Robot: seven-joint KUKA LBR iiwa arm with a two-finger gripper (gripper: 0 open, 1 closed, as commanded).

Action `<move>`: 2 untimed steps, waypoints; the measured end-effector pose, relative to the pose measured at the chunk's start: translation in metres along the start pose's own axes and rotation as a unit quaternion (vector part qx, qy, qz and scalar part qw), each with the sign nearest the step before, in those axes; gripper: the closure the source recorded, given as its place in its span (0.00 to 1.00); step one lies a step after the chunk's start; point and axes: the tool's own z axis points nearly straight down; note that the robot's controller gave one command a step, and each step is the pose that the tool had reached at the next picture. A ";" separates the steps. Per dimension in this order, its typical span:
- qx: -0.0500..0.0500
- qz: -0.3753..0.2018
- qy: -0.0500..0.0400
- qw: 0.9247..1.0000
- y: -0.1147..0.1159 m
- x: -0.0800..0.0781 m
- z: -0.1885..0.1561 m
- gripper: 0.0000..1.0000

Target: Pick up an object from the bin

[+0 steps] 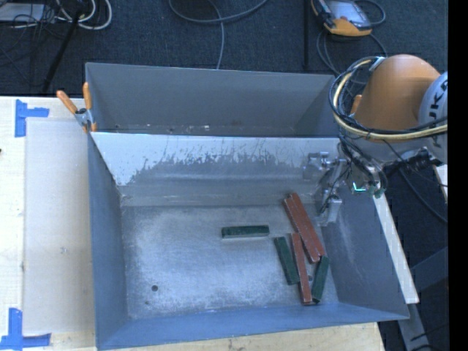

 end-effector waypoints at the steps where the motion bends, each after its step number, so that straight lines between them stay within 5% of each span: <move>1: -0.001 -0.026 0.001 1.000 0.051 0.020 0.062 0.00; 2: -0.001 -0.042 0.000 0.999 0.112 0.036 0.109 0.00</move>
Offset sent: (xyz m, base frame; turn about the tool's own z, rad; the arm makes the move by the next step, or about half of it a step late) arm -0.0184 0.0469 -0.0574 -0.0471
